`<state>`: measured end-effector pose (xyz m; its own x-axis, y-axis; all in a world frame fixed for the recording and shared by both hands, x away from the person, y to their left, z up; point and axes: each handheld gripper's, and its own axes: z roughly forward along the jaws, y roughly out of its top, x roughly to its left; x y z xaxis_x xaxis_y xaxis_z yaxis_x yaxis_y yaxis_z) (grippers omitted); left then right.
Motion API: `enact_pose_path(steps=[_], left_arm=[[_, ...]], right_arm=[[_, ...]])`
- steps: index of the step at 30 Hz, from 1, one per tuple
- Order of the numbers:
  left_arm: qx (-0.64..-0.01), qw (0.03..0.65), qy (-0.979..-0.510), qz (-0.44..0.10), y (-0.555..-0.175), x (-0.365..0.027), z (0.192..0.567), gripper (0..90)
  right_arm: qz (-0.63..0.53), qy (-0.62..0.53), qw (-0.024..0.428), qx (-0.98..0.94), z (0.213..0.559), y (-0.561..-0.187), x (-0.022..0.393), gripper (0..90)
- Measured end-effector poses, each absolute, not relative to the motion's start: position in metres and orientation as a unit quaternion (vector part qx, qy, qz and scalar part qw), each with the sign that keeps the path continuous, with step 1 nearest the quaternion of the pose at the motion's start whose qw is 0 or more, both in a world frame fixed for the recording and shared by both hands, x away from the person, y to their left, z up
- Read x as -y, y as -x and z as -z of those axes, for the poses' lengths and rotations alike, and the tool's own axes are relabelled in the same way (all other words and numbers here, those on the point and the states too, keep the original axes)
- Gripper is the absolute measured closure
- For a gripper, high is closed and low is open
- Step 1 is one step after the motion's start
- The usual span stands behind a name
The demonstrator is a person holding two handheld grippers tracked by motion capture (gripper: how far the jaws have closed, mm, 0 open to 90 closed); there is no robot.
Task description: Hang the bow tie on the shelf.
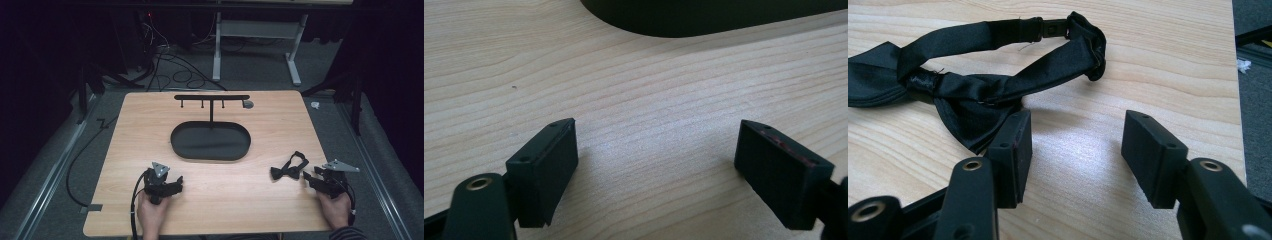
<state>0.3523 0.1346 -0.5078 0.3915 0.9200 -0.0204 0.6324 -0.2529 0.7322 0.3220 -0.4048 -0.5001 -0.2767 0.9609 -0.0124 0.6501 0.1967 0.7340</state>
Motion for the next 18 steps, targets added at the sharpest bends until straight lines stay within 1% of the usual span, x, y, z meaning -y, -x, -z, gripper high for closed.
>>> enact_pose_path(steps=[9,18], left_arm=[[-0.509,0.338,-0.763,-0.212,-0.3522,-0.1346,0.5078,17.9],[-0.509,0.338,-0.763,-0.212,-0.3523,-0.1346,0.5078,17.9]], right_arm=[[-0.317,-0.549,0.243,-0.734,0.5001,-0.3221,0.4039,45.5],[-0.316,-0.548,0.243,-0.735,0.5000,-0.3221,0.4039,45.5]])
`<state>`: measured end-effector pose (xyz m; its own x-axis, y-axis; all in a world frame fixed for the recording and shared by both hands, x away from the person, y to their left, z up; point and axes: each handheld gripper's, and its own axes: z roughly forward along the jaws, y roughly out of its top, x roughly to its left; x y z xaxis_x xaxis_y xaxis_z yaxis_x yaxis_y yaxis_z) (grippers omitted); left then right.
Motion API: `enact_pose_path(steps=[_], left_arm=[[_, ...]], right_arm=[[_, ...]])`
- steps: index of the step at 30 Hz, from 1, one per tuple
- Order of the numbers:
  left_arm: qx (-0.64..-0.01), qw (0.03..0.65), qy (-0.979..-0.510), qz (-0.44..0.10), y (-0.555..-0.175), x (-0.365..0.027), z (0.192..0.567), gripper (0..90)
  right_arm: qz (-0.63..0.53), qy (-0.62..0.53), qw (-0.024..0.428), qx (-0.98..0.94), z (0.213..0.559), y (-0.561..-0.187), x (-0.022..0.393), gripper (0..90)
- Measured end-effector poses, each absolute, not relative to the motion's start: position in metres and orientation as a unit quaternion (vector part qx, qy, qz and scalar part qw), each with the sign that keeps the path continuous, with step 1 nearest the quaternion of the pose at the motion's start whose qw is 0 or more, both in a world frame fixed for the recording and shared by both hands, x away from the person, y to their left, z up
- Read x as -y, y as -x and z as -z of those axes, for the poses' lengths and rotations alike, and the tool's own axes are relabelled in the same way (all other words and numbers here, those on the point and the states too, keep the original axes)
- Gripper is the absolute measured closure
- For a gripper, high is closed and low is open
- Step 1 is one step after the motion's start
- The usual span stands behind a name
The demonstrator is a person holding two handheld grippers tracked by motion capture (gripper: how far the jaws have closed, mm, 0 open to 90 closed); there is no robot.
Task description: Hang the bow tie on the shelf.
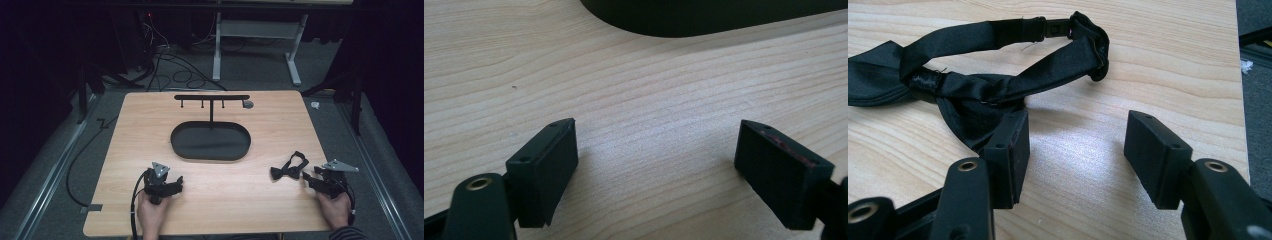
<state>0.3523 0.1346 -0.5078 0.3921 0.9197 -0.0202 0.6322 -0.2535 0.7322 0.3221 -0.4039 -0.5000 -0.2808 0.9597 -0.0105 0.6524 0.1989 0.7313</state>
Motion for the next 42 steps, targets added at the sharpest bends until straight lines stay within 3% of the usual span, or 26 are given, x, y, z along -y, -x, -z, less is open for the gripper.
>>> enact_pose_path(steps=[26,42], left_arm=[[-0.509,0.338,-0.763,-0.213,-0.352,-0.135,0.508,17.8],[-0.509,0.338,-0.762,-0.213,-0.352,-0.134,0.508,17.8]], right_arm=[[-0.325,-0.552,0.235,-0.731,0.499,-0.316,0.406,43.9],[-0.376,-0.545,0.259,-0.703,0.458,-0.304,0.410,51.6]])
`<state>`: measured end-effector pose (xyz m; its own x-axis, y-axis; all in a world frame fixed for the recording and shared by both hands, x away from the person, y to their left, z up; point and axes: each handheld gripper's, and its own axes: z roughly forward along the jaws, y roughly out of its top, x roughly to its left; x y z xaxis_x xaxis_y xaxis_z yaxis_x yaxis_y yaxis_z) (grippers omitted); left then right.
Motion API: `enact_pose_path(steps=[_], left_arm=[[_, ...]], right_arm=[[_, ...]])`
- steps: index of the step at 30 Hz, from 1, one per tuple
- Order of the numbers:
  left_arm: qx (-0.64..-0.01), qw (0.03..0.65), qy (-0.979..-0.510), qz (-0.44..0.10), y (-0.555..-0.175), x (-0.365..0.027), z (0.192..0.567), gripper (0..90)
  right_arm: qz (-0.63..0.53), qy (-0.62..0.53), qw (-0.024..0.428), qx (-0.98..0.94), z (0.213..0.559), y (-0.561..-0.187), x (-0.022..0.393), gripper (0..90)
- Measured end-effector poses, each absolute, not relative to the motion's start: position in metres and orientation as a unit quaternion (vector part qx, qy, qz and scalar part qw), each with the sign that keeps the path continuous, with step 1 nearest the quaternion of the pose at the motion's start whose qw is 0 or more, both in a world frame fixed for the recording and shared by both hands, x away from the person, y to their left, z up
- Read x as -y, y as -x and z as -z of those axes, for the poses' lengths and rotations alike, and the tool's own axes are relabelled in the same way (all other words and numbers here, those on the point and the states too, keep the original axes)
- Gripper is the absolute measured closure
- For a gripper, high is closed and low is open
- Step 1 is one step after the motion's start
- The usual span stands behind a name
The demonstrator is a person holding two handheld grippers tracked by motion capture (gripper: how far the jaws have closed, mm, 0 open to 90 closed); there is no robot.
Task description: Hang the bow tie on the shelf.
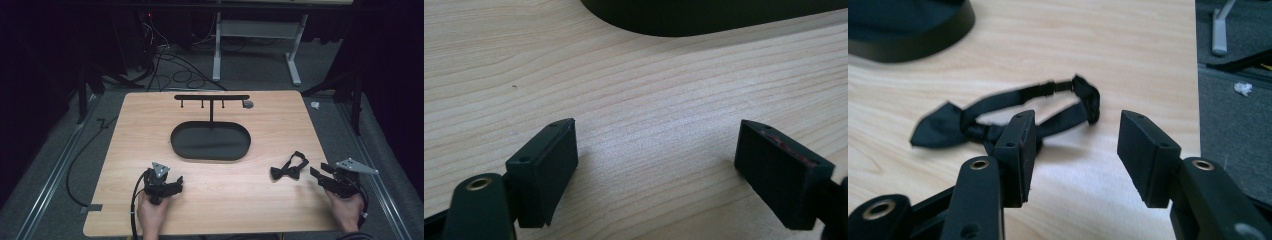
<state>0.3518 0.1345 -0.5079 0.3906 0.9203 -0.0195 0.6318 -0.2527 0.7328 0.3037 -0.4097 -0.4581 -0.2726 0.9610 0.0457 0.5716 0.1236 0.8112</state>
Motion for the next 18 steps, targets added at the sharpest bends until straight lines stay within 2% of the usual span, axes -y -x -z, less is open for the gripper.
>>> enact_pose_path(steps=[11,18], left_arm=[[-0.509,0.338,-0.762,-0.213,-0.352,-0.135,0.508,17.8],[-0.509,0.339,-0.762,-0.213,-0.352,-0.135,0.508,17.8]], right_arm=[[-0.394,-0.540,0.249,-0.701,0.440,-0.329,0.401,52.7],[-0.374,-0.550,0.247,-0.705,0.441,-0.353,0.397,53.8]])
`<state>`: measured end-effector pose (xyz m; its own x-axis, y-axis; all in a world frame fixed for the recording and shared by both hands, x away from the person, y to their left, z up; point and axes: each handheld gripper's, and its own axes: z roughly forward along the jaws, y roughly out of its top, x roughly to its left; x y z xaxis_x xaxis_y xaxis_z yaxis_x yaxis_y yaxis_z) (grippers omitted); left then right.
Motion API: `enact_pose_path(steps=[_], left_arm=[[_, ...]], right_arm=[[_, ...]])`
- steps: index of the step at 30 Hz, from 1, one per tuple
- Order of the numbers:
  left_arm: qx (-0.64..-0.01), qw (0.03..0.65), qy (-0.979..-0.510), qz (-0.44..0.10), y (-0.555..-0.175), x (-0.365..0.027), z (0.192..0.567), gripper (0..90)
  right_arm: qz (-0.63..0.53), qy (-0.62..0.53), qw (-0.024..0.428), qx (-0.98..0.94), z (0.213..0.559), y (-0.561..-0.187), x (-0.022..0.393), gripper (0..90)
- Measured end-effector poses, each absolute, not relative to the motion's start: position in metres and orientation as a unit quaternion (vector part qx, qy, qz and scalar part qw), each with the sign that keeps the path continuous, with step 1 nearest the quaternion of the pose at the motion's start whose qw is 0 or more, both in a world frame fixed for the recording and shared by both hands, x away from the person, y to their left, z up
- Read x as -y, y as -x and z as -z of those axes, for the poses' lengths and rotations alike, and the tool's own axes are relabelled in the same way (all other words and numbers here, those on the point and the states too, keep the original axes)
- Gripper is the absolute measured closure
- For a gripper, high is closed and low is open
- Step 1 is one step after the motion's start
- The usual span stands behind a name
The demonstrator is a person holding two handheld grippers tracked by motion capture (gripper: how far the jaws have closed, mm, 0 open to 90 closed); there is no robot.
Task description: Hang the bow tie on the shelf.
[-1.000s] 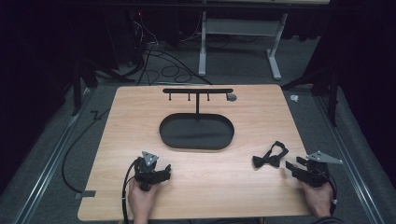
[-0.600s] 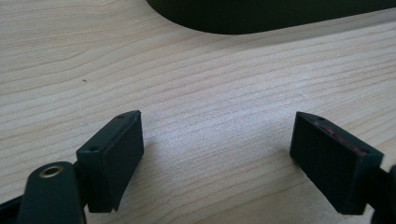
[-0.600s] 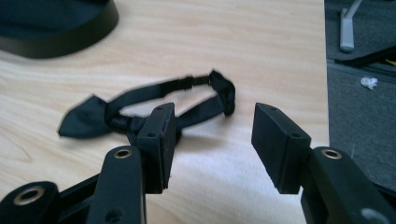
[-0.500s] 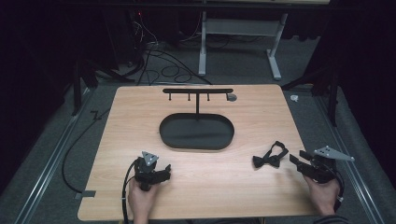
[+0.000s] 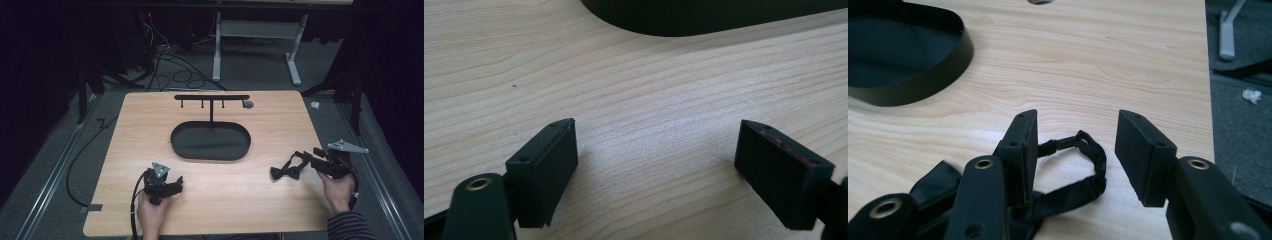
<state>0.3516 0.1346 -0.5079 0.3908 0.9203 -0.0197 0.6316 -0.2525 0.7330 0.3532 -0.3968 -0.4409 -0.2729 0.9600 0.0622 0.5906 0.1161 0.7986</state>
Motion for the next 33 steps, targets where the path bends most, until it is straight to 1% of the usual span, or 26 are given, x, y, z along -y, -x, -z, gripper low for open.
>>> enact_pose_path(steps=[4,8,12,15,23,24,26,27,28,29,30,32,33], left_arm=[[-0.509,0.338,-0.762,-0.213,-0.352,-0.135,0.508,17.8],[-0.509,0.338,-0.762,-0.213,-0.351,-0.135,0.508,17.7],[-0.509,0.338,-0.763,-0.212,-0.351,-0.135,0.508,17.7],[-0.509,0.338,-0.763,-0.212,-0.351,-0.135,0.508,17.8],[-0.508,0.338,-0.763,-0.212,-0.351,-0.135,0.508,17.7],[-0.508,0.338,-0.763,-0.212,-0.351,-0.135,0.508,17.7],[-0.508,0.338,-0.763,-0.212,-0.351,-0.135,0.508,17.7],[-0.508,0.338,-0.763,-0.212,-0.351,-0.135,0.508,17.7],[-0.508,0.338,-0.763,-0.212,-0.351,-0.135,0.508,17.7],[-0.508,0.338,-0.763,-0.212,-0.351,-0.135,0.508,17.7],[-0.508,0.338,-0.763,-0.212,-0.351,-0.135,0.508,17.7],[-0.509,0.338,-0.763,-0.212,-0.351,-0.135,0.508,17.7],[-0.509,0.338,-0.763,-0.212,-0.351,-0.135,0.508,17.7]], right_arm=[[-0.360,-0.559,0.246,-0.705,0.450,-0.366,0.396,56.2],[-0.349,-0.571,0.244,-0.702,0.455,-0.372,0.399,56.7],[-0.332,-0.595,0.223,-0.698,0.465,-0.381,0.403,57.0],[-0.323,-0.602,0.210,-0.699,0.472,-0.385,0.405,61.7],[-0.302,-0.614,0.186,-0.705,0.483,-0.394,0.405,67.9],[-0.296,-0.616,0.183,-0.707,0.485,-0.395,0.404,69.4],[-0.292,-0.613,0.188,-0.709,0.487,-0.396,0.403,76.9],[-0.292,-0.613,0.188,-0.709,0.487,-0.396,0.403,76.9],[-0.291,-0.610,0.191,-0.712,0.488,-0.397,0.401,82.0],[-0.289,-0.606,0.193,-0.716,0.488,-0.397,0.400,84.4],[-0.286,-0.602,0.194,-0.720,0.488,-0.397,0.399,84.4],[-0.286,-0.595,0.195,-0.725,0.487,-0.396,0.396,89.1],[-0.287,-0.593,0.195,-0.727,0.487,-0.396,0.396,89.4]])
